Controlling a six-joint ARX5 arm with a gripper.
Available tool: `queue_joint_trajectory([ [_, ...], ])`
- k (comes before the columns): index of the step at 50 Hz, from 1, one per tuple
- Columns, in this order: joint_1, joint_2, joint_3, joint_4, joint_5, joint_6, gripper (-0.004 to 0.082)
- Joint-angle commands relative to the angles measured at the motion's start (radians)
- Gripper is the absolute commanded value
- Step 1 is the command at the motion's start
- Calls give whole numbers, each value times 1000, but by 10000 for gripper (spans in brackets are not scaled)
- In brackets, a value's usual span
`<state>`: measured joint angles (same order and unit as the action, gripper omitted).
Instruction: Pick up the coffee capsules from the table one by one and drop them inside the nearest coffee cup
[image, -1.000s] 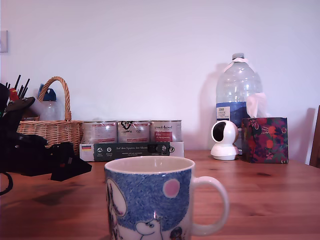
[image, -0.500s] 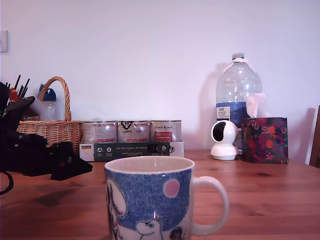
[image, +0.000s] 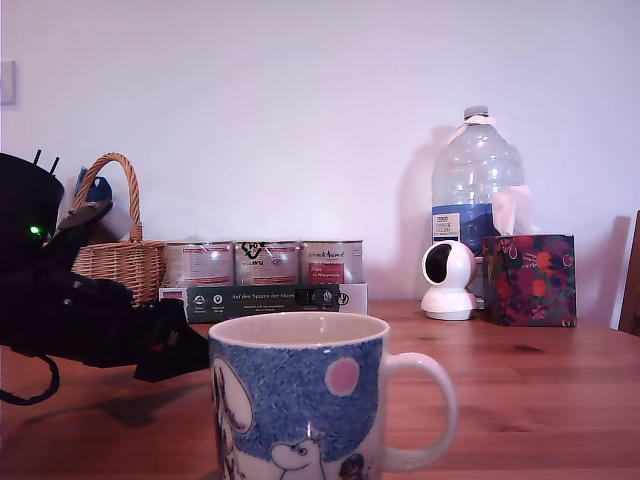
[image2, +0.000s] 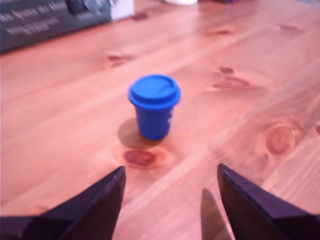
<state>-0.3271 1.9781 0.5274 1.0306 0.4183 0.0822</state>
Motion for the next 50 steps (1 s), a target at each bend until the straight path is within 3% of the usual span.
queue_joint_trajectory([
  [1, -6, -14, 28, -16, 0, 5, 533],
  [29, -42, 18, 168, -192, -34, 5, 587],
  [50, -61, 82, 265, -231, -61, 5, 587],
])
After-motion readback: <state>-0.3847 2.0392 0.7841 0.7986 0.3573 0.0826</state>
